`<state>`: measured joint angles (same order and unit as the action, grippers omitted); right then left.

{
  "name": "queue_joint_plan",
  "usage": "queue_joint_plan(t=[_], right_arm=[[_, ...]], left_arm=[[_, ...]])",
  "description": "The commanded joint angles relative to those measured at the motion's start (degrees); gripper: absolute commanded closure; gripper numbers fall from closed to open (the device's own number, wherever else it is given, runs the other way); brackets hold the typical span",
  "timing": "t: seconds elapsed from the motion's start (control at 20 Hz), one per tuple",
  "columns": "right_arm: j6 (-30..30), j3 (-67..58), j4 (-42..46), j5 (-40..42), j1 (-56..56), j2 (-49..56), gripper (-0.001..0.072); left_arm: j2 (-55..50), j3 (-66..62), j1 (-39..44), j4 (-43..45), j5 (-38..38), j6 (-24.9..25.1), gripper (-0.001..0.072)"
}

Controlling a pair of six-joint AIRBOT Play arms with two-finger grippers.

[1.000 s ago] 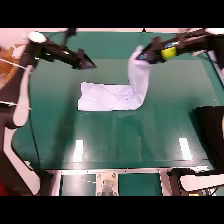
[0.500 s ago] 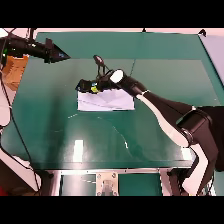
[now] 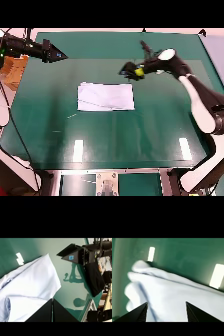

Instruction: Fold the shirts.

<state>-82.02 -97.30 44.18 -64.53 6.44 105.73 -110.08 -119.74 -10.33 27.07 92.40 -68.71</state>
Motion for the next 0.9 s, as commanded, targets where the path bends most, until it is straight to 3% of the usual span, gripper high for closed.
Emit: queue_joint_plan(t=[0.0, 0.25, 0.45, 0.5, 0.55, 0.65, 0.85], right_arm=[[-0.9, 6.0, 2.4, -7.0, -9.1, -0.7, 0.0109], [5.0, 15.5, -6.0, -3.0, -5.6, 3.8, 0.0108], [6.3, 15.4, -12.0, 0.8, 0.4, 6.4, 0.0111], [6.6, 14.8, -12.8, 1.4, 1.4, 6.4, 0.0267], [7.8, 13.5, -13.7, 1.2, 2.0, 6.3, 0.0668], [7.6, 8.8, -14.5, -1.7, 1.9, 6.2, 0.0696], [7.0, -3.5, -14.5, -6.9, -2.0, 0.2, 0.0697]], left_arm=[[0.0, -0.1, 0.0, 0.0, 0.0, 0.2, 0.0685], [0.0, -0.1, 0.0, 2.8, -1.8, 0.2, 0.0685], [0.0, -0.1, 0.0, 25.4, -5.5, -7.9, 0.0686], [0.0, -0.1, 0.0, 30.4, -5.5, -9.6, 0.0686], [0.0, -0.1, 0.0, 34.8, -5.5, -10.6, 0.0686], [0.0, -0.1, 0.0, 39.7, -5.5, -11.5, 0.0686], [0.0, -0.1, 0.0, 41.5, -4.7, -11.9, 0.0687]])
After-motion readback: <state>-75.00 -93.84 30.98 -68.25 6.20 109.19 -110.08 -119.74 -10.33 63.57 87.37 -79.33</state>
